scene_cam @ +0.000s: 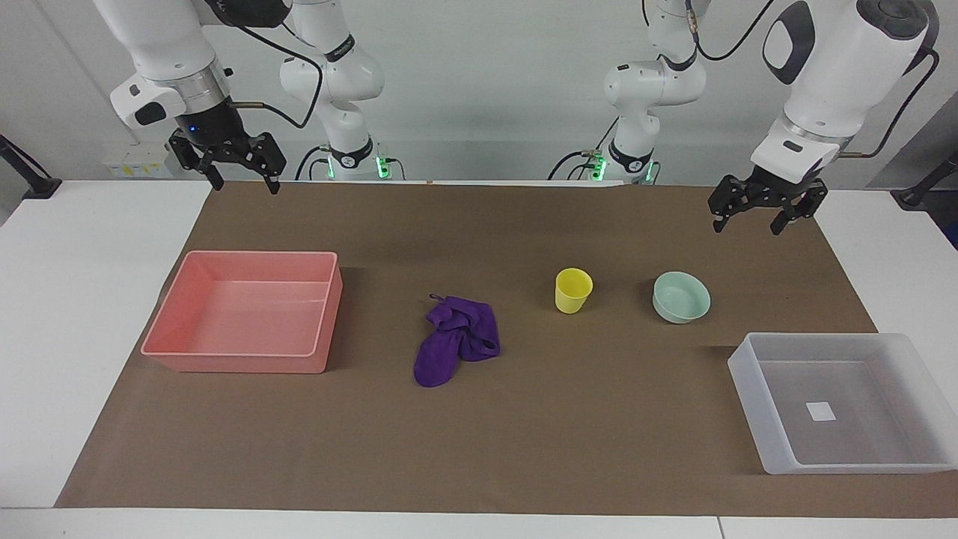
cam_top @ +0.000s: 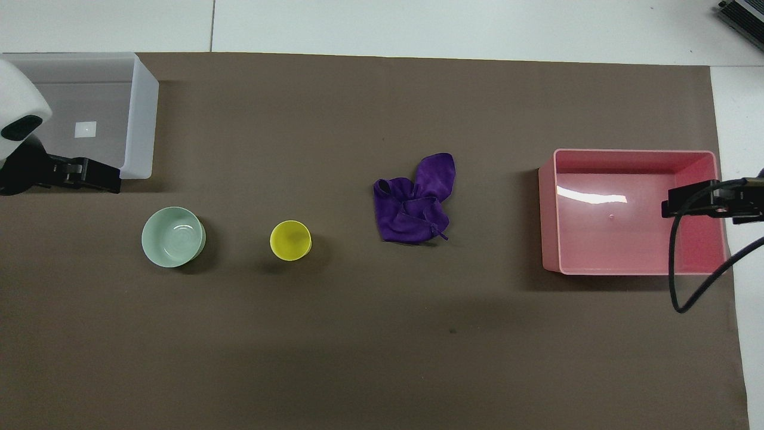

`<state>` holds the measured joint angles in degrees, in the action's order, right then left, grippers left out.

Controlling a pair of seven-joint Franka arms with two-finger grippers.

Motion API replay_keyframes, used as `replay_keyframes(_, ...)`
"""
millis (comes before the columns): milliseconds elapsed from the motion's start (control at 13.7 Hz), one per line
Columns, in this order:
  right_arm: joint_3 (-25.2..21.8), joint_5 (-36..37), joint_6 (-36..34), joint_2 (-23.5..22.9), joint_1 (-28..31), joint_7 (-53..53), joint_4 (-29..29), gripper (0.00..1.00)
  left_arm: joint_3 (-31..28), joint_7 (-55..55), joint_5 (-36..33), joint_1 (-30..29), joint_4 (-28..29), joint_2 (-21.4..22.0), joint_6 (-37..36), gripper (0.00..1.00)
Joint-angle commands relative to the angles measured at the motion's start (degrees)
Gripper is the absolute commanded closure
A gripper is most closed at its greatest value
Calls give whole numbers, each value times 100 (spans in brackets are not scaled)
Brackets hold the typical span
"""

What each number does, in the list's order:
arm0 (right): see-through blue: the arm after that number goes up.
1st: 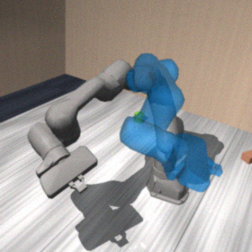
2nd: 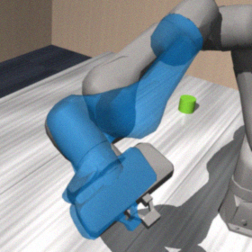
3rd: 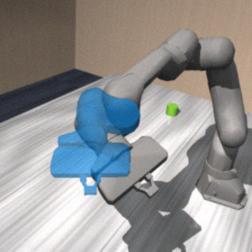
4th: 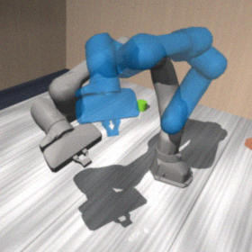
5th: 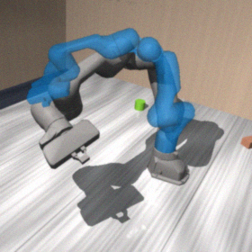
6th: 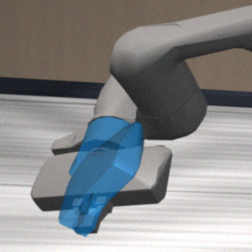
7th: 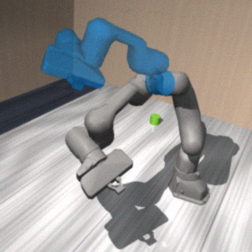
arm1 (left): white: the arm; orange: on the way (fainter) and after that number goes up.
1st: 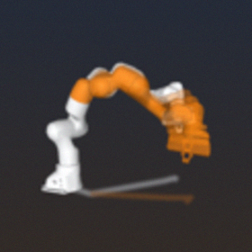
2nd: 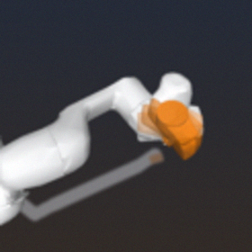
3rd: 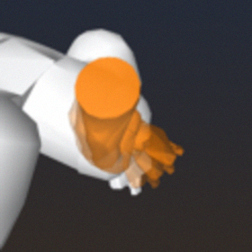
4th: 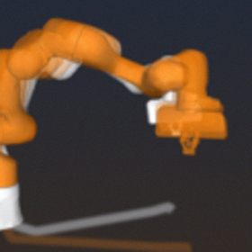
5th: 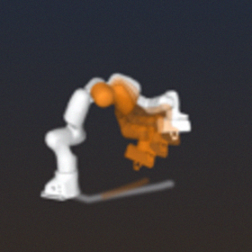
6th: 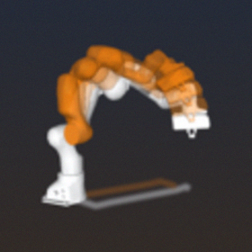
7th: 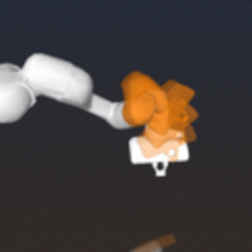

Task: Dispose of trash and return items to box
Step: 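Reach the left gripper down to the rim of the pale green bowl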

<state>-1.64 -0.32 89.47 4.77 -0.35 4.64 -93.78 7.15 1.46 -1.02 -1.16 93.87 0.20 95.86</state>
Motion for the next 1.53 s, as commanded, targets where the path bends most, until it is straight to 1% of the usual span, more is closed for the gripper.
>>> replay_keyframes(0,41,50,45,139,44,195,-167,0,41,-32,-109,-69,193,156,100,0)
replay_keyframes(146,32,41,36,147,53,397,-158,0,41,-58,-109,-51,184,147,91,0)
replay_keyframes(511,14,-12,27,147,106,319,-149,0,41,-75,-109,-51,184,147,99,0)
replay_keyframes(731,-12,-30,-17,156,80,283,-158,0,41,-32,-109,-60,315,191,274,0)
replay_keyframes(804,-12,-21,-17,156,79,301,-158,0,41,-23,-109,-69,420,217,449,0)
replay_keyframes(1096,-12,67,10,156,45,336,-175,0,41,-93,-101,-156,1229,516,1267,0)
replay_keyframes(1242,-12,76,-34,165,44,354,-175,0,41,-58,-101,-201,1379,516,1373,0)
replay_keyframes(1461,-12,67,9,200,106,284,-254,0,41,-75,-101,-227,1992,508,1952,0)
